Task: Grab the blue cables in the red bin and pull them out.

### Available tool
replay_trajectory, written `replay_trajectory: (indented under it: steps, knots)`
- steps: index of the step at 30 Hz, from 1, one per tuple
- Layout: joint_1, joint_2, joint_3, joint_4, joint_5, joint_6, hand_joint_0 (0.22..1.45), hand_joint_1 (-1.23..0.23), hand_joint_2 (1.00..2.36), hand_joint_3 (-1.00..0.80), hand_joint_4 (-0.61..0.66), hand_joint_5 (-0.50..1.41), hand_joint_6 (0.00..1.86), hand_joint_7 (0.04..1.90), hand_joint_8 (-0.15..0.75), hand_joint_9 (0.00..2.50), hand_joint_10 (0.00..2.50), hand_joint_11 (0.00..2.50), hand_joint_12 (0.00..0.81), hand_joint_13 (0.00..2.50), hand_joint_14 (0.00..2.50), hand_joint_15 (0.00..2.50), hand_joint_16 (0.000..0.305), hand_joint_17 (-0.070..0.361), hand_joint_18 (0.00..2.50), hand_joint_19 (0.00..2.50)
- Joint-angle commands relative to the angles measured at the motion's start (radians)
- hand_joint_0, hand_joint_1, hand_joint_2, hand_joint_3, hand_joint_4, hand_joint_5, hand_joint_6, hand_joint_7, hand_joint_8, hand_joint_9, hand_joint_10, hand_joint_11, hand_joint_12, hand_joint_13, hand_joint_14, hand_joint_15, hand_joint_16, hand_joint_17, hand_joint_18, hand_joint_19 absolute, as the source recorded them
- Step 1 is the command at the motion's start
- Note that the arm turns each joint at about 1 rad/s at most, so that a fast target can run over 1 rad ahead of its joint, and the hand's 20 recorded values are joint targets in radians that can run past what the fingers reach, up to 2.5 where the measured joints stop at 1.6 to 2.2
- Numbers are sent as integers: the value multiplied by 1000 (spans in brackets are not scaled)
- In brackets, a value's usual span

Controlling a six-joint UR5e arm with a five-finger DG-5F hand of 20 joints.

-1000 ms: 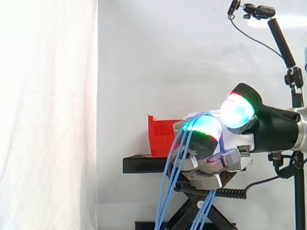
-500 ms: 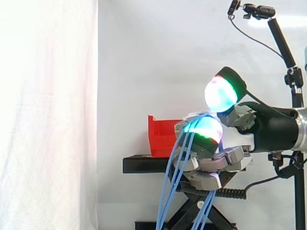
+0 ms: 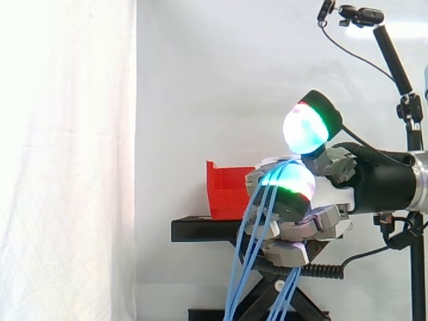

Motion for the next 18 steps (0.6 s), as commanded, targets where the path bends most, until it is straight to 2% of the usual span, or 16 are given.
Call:
replay_trajectory:
  steps: [1,11,15,18]
  knots:
    - [0,0,0,0,0,-1,618,-706,1000,-1000,163,908,510,676,267,926,18,822,396,1112,893,1299,58,131,918,1048]
    - [0,0,0,0,0,-2,661,-727,1000,-1000,100,984,513,717,230,939,19,750,370,1150,760,1355,53,119,914,1059]
    - [0,0,2,0,2,-1,715,-768,1000,-1000,61,1005,511,728,207,946,19,718,341,1179,607,1440,48,109,895,1072]
    - [0,0,0,0,2,-1,808,-829,1000,-1000,43,995,505,757,194,936,18,733,313,1197,481,1530,43,97,865,1099]
